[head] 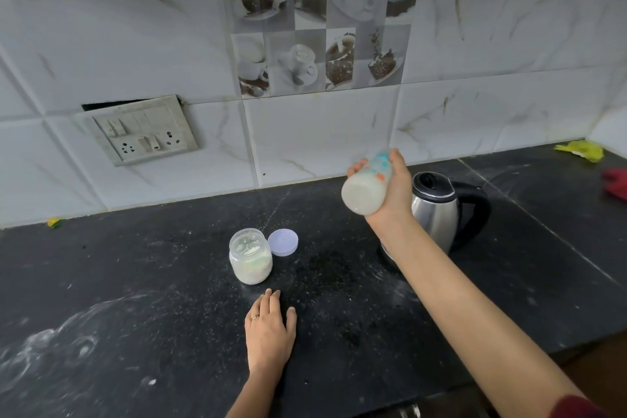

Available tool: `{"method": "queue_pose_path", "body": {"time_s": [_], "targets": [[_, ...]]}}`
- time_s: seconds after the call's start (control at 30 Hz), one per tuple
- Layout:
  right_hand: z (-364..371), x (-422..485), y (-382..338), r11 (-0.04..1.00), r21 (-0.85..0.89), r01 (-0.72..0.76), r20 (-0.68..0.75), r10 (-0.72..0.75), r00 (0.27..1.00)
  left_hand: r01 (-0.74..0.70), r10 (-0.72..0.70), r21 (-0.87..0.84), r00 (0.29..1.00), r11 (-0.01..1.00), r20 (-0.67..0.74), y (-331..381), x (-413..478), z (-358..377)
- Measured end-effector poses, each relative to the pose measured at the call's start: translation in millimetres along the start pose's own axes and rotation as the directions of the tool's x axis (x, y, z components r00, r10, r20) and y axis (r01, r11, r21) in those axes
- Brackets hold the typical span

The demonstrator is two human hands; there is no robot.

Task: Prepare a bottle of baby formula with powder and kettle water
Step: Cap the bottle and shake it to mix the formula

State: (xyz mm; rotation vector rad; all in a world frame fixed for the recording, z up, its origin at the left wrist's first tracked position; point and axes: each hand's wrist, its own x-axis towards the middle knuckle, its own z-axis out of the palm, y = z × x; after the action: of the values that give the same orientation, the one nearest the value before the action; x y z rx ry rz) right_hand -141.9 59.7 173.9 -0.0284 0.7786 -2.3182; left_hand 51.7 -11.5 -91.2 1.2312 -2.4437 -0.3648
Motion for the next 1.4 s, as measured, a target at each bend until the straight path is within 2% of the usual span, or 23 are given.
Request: {"method": "queue_pose_path", "body": {"time_s": [0.13, 0.27, 0.33, 0.4, 0.47, 0.53, 0.6, 0.67, 0.77, 0.9, 1.03, 1.17, 1.3, 1.4], "targets": [[-5.7, -7.8, 10.3, 0.994, -0.094, -0.053, 0.014, 0.055, 0.998, 0.004, -0.004, -0.007, 1.000, 1.000, 0.009, -0.1, 0.1, -1.4], [-1.0, -2.7, 4.8, 1.000, -0.002, -0.008, -0.010, 0.008, 1.000, 0.012, -0.011, -0.018, 1.000, 1.000, 0.017, 1.8, -1.3, -2.9], [-4.7, -9.1, 10.4, 0.993, -0.087, -0.076, 0.029, 0.079, 0.996, 0.006, -0.005, -0.014, 1.000, 1.000, 0.009, 0.6, -1.0, -3.9], [-6.3, -11.7, 13.0, 0.989, -0.127, -0.077, 0.049, 0.084, 0.995, 0.007, -0.007, -0.011, 1.000, 1.000, 0.013, 0.5, -0.7, -4.6], [-2.1, -4.9, 7.7, 0.998, -0.053, -0.020, 0.021, 0.021, 1.000, 0.011, -0.011, -0.010, 1.000, 1.000, 0.021, 1.3, -0.6, -4.9], [-1.3, -2.4, 3.1, 1.000, -0.011, -0.024, -0.005, 0.024, 1.000, 0.011, -0.010, -0.022, 1.000, 1.000, 0.024, 2.1, -0.7, -5.3], [-6.7, -7.9, 7.8, 0.991, -0.100, -0.093, 0.028, 0.096, 0.995, 0.012, -0.011, -0.029, 1.000, 1.000, 0.022, 1.1, -0.5, -5.1], [-8.1, -9.6, 9.4, 0.986, -0.146, -0.083, 0.036, 0.089, 0.995, 0.012, -0.011, -0.024, 1.000, 1.000, 0.023, 0.5, 0.0, -4.5], [-3.1, 0.1, 1.4, 0.999, -0.040, -0.016, -0.013, 0.016, 1.000, 0.011, -0.010, -0.020, 1.000, 1.000, 0.019, 0.9, -0.4, -3.4], [-8.3, -7.4, 8.7, 0.988, -0.142, -0.067, 0.043, 0.074, 0.996, -0.002, 0.002, -0.012, 1.000, 1.000, 0.016, -0.5, 0.1, -2.8], [3.9, 0.6, 1.9, 1.000, -0.015, 0.011, 0.006, -0.011, 1.000, -0.004, 0.004, -0.002, 1.000, 1.000, 0.013, -0.3, 0.3, -1.1], [0.1, -6.9, 9.0, 0.988, -0.145, -0.049, 0.085, 0.062, 0.994, -0.009, 0.009, -0.001, 1.000, 1.000, -0.003, -1.4, 0.5, -0.8], [8.7, 3.5, -2.5, 1.000, -0.016, 0.022, 0.036, -0.021, 0.999, 0.003, -0.003, 0.001, 1.000, 1.000, 0.004, 0.6, -0.5, -1.1], [1.8, -5.3, 6.1, 0.991, -0.123, -0.058, 0.100, 0.070, 0.993, -0.004, 0.004, 0.009, 1.000, 1.000, -0.004, -0.9, 0.1, -0.8]]}}
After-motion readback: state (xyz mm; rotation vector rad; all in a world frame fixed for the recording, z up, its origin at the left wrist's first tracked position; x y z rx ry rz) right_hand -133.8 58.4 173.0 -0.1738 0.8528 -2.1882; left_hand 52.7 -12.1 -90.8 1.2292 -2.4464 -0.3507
